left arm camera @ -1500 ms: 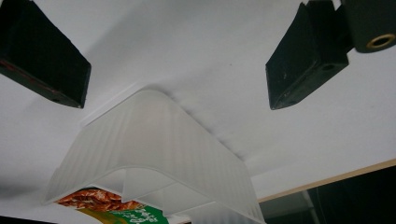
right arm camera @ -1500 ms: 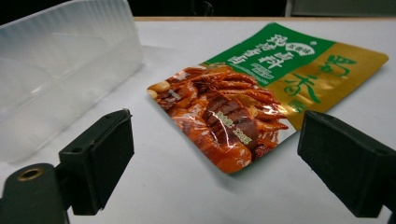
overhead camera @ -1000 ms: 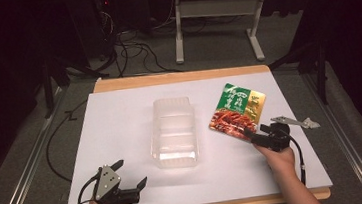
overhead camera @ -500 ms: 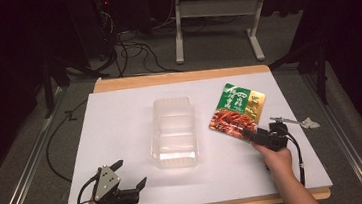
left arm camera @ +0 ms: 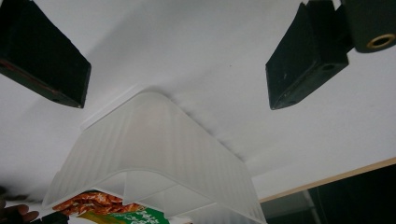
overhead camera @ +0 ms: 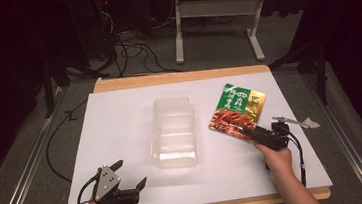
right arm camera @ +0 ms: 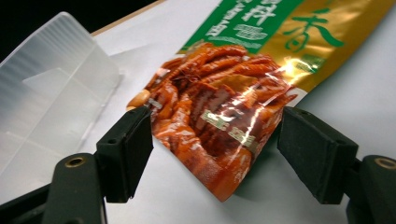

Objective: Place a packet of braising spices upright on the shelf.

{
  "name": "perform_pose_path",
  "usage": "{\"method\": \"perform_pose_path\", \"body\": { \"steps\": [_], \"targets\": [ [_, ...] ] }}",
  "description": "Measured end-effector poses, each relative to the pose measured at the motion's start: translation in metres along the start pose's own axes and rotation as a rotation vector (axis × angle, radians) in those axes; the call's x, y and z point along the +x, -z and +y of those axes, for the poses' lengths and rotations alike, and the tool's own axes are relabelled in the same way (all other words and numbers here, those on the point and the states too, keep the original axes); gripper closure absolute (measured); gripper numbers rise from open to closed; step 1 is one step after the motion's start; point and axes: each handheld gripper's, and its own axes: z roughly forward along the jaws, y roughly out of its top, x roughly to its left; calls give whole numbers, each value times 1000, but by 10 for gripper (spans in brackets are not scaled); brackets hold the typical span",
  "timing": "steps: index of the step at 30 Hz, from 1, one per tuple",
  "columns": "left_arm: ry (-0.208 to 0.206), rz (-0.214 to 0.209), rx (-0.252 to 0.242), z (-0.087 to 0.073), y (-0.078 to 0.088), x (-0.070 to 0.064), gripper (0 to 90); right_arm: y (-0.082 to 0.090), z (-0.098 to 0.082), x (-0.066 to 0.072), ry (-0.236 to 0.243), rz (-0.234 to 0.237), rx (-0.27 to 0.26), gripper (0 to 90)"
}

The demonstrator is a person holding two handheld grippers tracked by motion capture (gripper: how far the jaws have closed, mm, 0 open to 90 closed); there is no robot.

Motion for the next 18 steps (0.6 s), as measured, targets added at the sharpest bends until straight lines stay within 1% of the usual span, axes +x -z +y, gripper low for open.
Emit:
{"method": "perform_pose_path", "body": {
  "steps": [1, 3, 4, 5, 6, 7, 8, 9, 10, 11, 12, 13, 15, 16, 17, 18],
  "targets": [
    [0, 0, 0, 0, 0, 0, 71, 0, 0, 3, 39, 4, -6, 290],
    [0, 0, 0, 0, 0, 0, 71, -2, 0, 6, 78, -7, -1, 329],
    [0, 0, 0, 0, 0, 0, 71, -2, 0, 6, 78, -7, -1, 329],
    [0, 0, 1, 0, 0, 0, 71, -3, 0, 9, 118, -31, 6, 389],
    [0, 0, 1, 0, 0, 0, 71, -3, 0, 9, 118, -31, 6, 389],
    [-1, 0, 1, 0, 0, 0, 71, -4, 1, 9, 132, -40, 12, 430],
    [-3, 0, 2, 0, 0, -1, 71, -6, 1, 9, 123, -41, 17, 458],
    [-4, -2, 4, 0, -1, -1, 71, -11, 1, 10, 122, -62, 45, 501],
    [-4, -2, 4, 0, -1, -1, 71, -11, 1, 10, 122, -62, 45, 501],
    [-6, -1, 4, 0, -1, -1, 71, -12, 1, 11, 133, -75, 54, 520],
    [-8, 0, 3, 0, 0, -1, 71, -13, 0, 12, 146, -98, 61, 570],
    [-8, -1, 3, 0, 0, -1, 71, -13, 0, 12, 150, -102, 60, 602],
    [-8, -2, 3, 0, 0, 0, 71, -13, -1, 11, 155, -115, 79, 668],
    [-6, -3, 4, 0, -1, 0, 71, -13, -1, 11, 155, -115, 79, 668],
    [-6, -6, 5, -1, -1, 0, 71, -12, -1, 12, 169, -136, 85, 749],
    [-6, -6, 5, -1, -1, 0, 71, -12, -1, 12, 169, -136, 85, 749]
  ]
}}
